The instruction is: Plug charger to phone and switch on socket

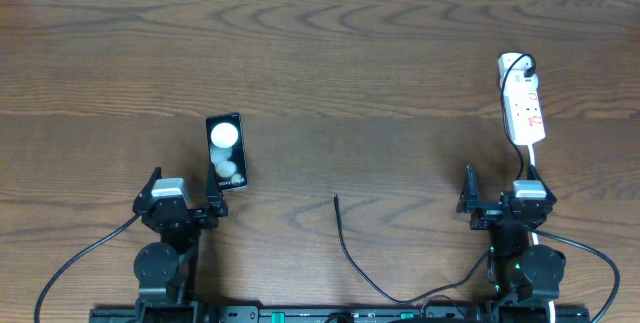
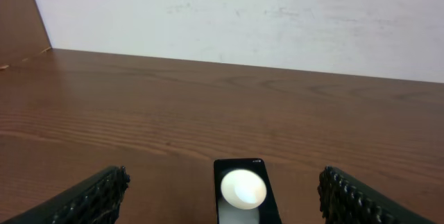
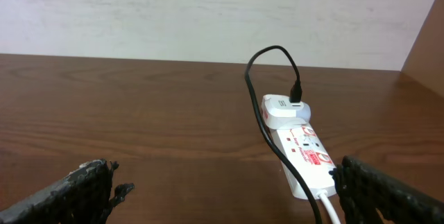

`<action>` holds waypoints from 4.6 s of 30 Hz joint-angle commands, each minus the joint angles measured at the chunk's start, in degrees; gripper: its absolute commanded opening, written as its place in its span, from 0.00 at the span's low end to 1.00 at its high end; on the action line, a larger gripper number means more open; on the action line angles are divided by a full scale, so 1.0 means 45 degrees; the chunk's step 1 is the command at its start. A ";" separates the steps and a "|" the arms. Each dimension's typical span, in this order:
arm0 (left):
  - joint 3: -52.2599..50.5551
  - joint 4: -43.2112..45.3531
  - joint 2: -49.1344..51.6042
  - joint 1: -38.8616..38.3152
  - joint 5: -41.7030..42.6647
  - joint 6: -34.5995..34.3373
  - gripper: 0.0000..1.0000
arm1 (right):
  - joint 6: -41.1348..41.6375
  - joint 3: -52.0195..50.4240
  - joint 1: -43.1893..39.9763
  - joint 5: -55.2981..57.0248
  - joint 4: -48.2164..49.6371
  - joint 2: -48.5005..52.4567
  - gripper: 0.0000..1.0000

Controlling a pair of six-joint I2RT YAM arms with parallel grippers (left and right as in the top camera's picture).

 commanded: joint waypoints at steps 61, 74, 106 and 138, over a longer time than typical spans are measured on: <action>-0.0209 -0.0544 -0.0087 0.0078 -0.0126 0.0078 0.89 | 0.0160 -0.0015 0.0461 0.0092 -0.0063 -0.0121 0.99; -0.0209 -0.0544 -0.0087 0.0078 -0.0107 0.0068 0.90 | 0.0160 -0.0015 0.0461 0.0092 -0.0063 -0.0121 0.99; 0.8087 -0.2803 0.8208 0.0073 0.0801 0.0364 0.89 | 0.0160 -0.0015 0.0461 0.0092 -0.0063 -0.0117 0.99; 2.0021 -1.3270 1.9666 0.0063 0.1229 0.0019 0.89 | 0.0155 -0.0015 0.0461 0.0092 -0.0063 -0.0117 0.99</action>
